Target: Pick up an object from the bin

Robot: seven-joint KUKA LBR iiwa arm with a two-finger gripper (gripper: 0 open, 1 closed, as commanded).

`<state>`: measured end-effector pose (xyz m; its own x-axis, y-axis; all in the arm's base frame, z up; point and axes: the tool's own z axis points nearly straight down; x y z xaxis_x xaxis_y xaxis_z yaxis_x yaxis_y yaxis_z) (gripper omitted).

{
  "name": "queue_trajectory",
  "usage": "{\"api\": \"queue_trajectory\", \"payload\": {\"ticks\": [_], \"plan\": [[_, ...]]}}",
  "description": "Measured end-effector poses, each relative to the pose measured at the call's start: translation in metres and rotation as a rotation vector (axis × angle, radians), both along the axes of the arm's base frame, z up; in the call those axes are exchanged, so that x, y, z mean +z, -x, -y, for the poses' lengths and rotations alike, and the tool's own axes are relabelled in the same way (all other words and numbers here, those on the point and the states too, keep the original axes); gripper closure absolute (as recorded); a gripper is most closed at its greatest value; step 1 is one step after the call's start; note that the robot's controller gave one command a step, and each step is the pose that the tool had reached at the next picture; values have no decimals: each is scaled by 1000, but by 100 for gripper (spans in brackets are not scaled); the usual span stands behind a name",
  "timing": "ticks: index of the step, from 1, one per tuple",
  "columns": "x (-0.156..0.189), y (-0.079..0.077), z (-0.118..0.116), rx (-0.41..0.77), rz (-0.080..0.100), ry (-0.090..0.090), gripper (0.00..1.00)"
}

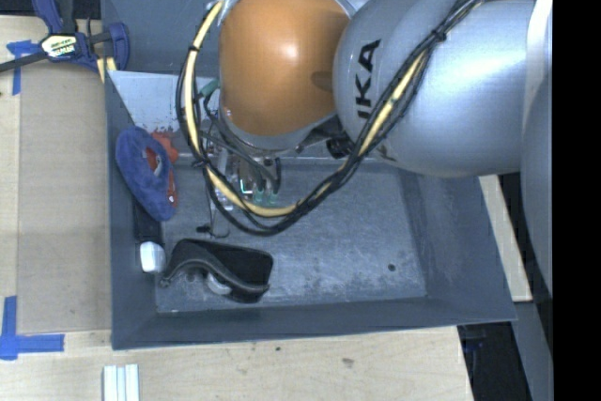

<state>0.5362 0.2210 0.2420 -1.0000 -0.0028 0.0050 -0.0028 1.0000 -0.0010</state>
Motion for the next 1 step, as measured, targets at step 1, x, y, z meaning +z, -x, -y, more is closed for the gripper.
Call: {"api": "queue_trajectory", "payload": {"ticks": [1], "plan": [[-73, 54, 53, 97, -4, 3, 0]]}}
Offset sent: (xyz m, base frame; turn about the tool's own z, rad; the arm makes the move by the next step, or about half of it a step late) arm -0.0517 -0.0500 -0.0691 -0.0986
